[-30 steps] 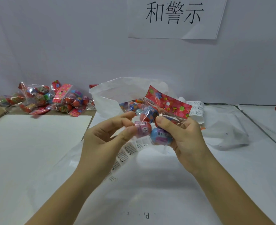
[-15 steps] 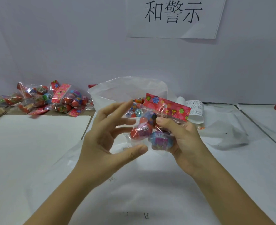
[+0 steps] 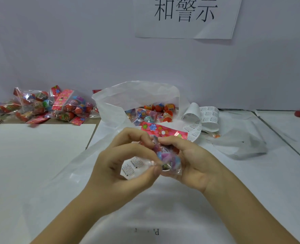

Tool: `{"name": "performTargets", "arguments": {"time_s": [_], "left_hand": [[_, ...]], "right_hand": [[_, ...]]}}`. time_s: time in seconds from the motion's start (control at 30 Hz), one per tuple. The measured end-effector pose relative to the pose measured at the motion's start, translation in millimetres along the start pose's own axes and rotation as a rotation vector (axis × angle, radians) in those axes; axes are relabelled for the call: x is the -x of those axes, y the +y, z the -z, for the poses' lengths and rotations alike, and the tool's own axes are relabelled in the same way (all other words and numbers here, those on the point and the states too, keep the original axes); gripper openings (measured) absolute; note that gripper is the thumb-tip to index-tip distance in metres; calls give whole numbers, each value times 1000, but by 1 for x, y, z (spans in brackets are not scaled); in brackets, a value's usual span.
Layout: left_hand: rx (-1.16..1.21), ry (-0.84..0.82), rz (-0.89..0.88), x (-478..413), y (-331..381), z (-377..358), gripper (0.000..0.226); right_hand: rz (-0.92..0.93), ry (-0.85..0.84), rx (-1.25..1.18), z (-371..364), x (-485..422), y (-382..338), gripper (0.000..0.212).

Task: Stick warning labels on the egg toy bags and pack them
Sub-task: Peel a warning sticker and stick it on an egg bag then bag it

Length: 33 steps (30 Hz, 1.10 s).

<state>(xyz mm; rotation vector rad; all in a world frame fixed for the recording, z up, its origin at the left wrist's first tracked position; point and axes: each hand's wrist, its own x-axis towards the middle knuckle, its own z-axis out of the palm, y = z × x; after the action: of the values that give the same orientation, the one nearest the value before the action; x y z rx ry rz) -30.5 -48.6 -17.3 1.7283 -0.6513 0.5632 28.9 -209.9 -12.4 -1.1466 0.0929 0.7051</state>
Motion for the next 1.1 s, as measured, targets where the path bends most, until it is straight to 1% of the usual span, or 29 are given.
{"name": "performTargets", "arguments": {"time_s": [0.1,0.13,0.2,0.27,0.33,0.37,0.4,0.47,0.5,0.53,0.57,0.6,0.63,0.67,0.7,0.77,0.8,0.83,0.87,0.9,0.97,1.0,1.1], "left_hand": [[49,-56,-34,4,4,-4,13],[55,-73,-46,5,5,-4,14],[67,-71,-47,4,5,-4,14],[100,-21,-29,1,2,0,12],[114,55,3,-3,1,5,11],[117,109,34,-5,0,7,15],[126,167,71,-7,-1,8,16],[151,274,123,-10,-2,9,15],[154,315,134,-11,-2,9,14],[150,349,139,-12,-2,9,15],[139,378,143,-13,-1,9,16],[125,401,146,-13,-1,8,14],[112,421,145,-13,0,7,11],[91,438,137,-13,1,6,13],[72,448,135,-13,2,5,16],[99,440,178,-12,2,5,30],[165,420,229,-12,2,6,40],[247,397,294,-12,1,7,50],[313,370,363,-12,-1,7,56],[342,345,421,-13,-1,7,52],[327,322,486,-15,-1,5,28],[320,332,502,-16,-1,4,23],[349,392,555,-16,-1,4,24]], "right_hand": [[-90,28,-169,1,-3,-1,58],[-99,42,-207,2,-3,-2,62],[-94,39,-213,3,-2,-3,59],[-110,20,-179,1,2,-4,50],[-104,15,-68,0,5,-6,48],[-56,37,21,2,6,-6,49],[13,92,120,4,5,-7,49],[217,211,315,5,8,-12,45],[327,223,417,4,7,-18,49],[408,186,524,2,7,-22,59],[447,119,625,0,7,-26,70],[447,39,712,-3,6,-27,73],[459,-54,751,-6,8,-24,66],[484,-125,720,-7,10,-18,54],[527,-157,648,-7,12,-12,41],[619,-131,522,-6,16,-2,19],[650,-93,477,-5,16,0,15],[664,-63,428,-5,13,-1,15],[656,-44,383,-4,12,-2,17],[643,-25,353,-4,10,-4,19],[625,-1,314,-3,7,-3,23],[618,1,302,-3,7,-3,25],[597,18,275,-4,5,-2,32]]}}
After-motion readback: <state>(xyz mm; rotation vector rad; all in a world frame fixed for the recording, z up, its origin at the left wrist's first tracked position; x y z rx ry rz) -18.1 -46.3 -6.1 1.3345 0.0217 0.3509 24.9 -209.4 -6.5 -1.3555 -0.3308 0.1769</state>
